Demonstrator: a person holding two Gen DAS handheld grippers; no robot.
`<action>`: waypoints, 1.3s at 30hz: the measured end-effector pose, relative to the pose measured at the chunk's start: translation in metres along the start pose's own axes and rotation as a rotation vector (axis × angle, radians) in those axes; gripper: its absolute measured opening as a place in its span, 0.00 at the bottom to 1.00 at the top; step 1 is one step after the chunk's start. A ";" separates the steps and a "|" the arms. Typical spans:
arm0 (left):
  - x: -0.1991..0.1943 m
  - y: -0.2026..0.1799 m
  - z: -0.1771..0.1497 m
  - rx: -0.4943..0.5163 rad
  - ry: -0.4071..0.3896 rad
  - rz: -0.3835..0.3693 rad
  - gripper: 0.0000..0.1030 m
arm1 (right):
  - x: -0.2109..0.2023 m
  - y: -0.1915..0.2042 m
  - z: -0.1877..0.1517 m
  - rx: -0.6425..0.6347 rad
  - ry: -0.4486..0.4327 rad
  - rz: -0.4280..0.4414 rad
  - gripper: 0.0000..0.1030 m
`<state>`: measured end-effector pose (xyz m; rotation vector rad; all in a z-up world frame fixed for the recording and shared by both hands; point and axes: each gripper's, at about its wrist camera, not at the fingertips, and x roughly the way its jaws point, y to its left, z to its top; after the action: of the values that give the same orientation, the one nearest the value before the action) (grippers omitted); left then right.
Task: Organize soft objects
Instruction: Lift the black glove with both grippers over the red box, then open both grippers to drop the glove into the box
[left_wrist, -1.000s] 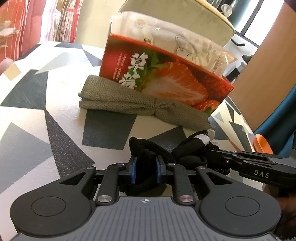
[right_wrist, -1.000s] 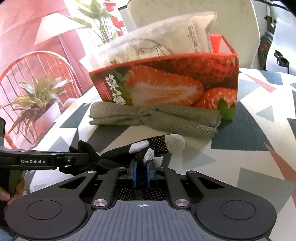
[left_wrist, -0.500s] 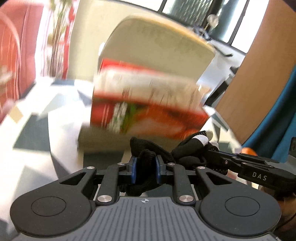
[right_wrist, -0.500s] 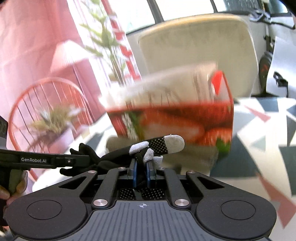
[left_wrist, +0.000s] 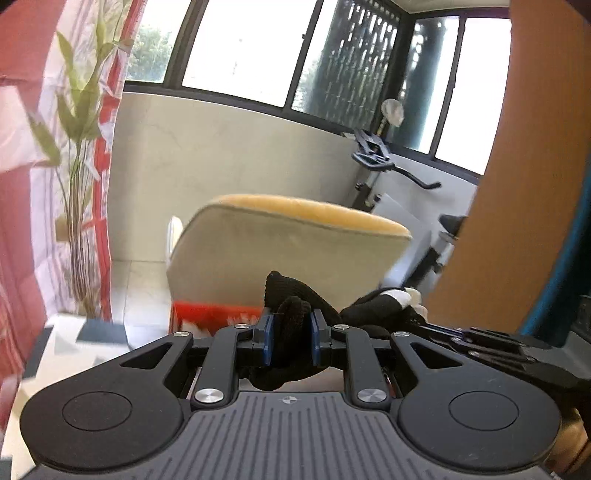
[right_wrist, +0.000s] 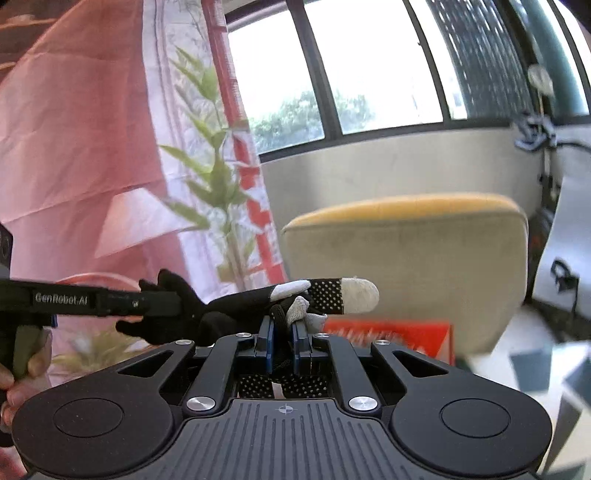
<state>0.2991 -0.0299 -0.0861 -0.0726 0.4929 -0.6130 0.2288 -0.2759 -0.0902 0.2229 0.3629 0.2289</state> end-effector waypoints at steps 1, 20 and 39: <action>0.014 0.002 0.005 0.001 0.005 0.014 0.20 | 0.010 -0.005 0.005 -0.005 -0.002 -0.010 0.08; 0.171 0.051 -0.030 -0.099 0.326 0.095 0.27 | 0.185 -0.050 -0.025 0.028 0.332 -0.119 0.05; 0.043 0.067 -0.036 -0.015 0.055 0.122 0.97 | 0.075 -0.050 -0.043 -0.037 0.100 -0.155 0.80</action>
<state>0.3486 0.0030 -0.1497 -0.0394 0.5513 -0.4929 0.2900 -0.2962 -0.1665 0.1462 0.4730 0.0943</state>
